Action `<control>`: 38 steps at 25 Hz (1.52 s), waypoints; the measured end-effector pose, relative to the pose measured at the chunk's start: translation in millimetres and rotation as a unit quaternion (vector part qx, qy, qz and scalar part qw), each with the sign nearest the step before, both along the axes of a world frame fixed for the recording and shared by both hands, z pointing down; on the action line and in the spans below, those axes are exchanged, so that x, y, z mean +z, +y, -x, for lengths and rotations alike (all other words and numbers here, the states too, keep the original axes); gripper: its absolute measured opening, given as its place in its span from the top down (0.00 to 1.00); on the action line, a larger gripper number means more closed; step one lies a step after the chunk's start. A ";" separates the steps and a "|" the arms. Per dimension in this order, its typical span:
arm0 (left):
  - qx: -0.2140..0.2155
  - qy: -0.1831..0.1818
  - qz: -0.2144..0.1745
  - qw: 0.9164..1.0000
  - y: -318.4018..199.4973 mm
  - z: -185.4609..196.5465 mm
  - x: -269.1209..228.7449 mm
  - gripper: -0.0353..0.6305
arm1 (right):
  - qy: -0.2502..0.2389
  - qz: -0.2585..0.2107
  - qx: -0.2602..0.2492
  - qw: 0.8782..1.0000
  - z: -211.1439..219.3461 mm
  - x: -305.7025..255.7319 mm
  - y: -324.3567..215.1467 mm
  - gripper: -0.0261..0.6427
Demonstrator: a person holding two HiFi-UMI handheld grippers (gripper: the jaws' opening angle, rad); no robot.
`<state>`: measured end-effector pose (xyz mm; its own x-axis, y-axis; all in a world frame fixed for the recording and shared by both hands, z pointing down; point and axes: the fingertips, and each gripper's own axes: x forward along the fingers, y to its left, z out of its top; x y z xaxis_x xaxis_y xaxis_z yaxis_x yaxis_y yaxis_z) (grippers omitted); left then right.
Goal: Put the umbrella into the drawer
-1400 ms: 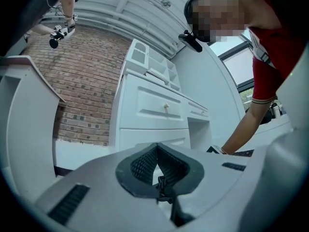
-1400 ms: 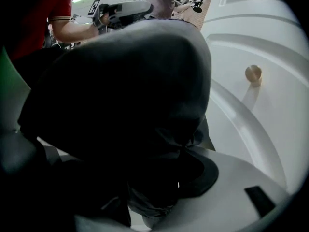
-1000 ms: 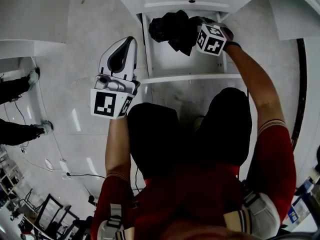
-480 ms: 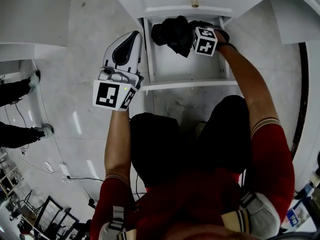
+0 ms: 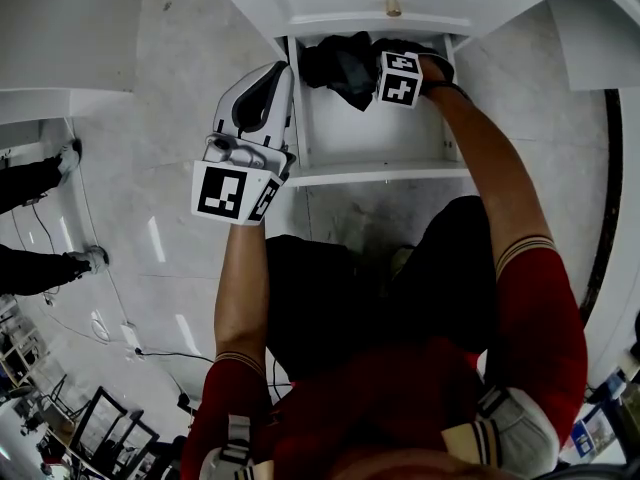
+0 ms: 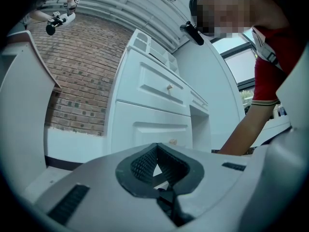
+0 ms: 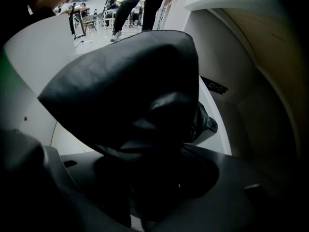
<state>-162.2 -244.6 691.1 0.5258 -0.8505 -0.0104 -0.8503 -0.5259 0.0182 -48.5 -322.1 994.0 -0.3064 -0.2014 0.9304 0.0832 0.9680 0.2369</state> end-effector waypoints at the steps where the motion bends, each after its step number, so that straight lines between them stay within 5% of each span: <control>1: 0.000 0.000 0.001 1.000 0.2 0.1 1.5 0.94 | 0.004 -0.002 -0.004 1.000 -0.4 1.3 -0.8 0.58; 22: 0.000 -0.011 0.006 1.000 2.5 -6.1 6.8 0.94 | -0.015 -0.029 0.009 0.999 -17.1 -14.8 -1.6 0.50; 29: 0.009 -0.021 0.004 1.000 6.0 -14.9 -3.2 0.94 | -0.056 -0.050 0.002 0.997 -20.7 -64.9 14.1 0.50; 38: 0.012 -0.022 -0.004 1.000 10.9 -21.9 -19.7 0.94 | -0.166 -0.052 0.008 0.985 -13.5 -151.7 40.0 0.52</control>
